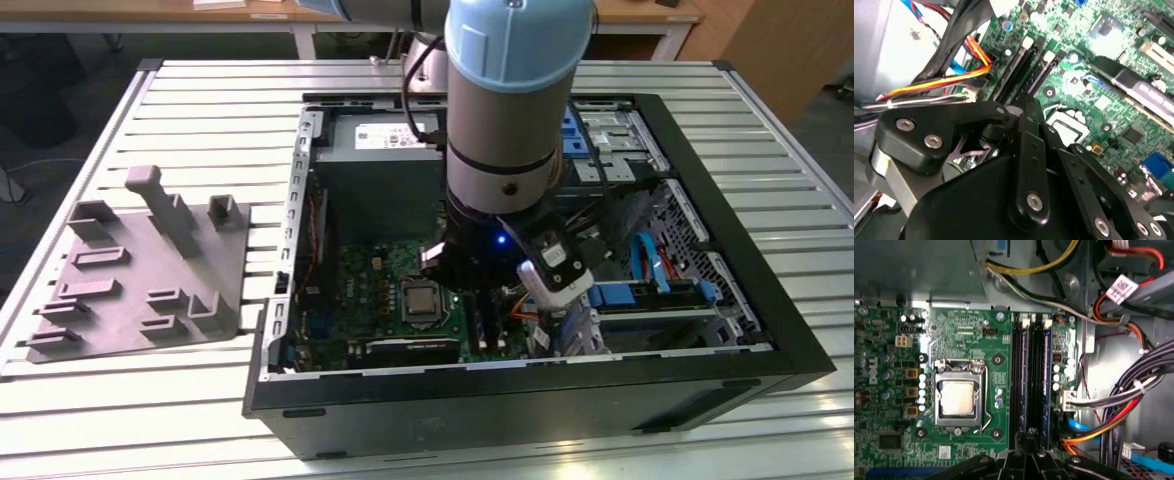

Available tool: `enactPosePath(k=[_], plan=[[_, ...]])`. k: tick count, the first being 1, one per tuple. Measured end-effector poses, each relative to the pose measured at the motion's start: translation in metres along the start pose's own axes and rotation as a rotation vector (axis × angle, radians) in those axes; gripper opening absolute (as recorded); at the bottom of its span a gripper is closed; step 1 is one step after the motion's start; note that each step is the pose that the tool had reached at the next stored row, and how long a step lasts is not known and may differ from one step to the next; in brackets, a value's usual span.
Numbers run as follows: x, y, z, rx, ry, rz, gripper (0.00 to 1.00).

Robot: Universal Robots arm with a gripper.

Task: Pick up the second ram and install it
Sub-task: 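Press down the second ram until it locks into place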

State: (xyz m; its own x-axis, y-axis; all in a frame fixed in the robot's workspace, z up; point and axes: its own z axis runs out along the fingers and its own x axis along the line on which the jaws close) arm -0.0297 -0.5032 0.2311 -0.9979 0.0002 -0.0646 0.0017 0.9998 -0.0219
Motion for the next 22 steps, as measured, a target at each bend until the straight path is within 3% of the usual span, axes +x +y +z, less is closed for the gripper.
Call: enactPosePath(k=[8, 11, 15, 22], plan=[[-0.0014, 0.0317, -0.0006, 0.0012, 0.0, 0.0, 0.1], [-0.0017, 0.0331, -0.0034, 0.0015, 0.0001, 0.0, 0.1], [-0.0024, 0.0331, -0.0154, 0.0014, 0.0, 0.0, 0.1], [-0.0025, 0.0331, -0.0164, 0.0013, 0.0, 0.0, 0.1]])
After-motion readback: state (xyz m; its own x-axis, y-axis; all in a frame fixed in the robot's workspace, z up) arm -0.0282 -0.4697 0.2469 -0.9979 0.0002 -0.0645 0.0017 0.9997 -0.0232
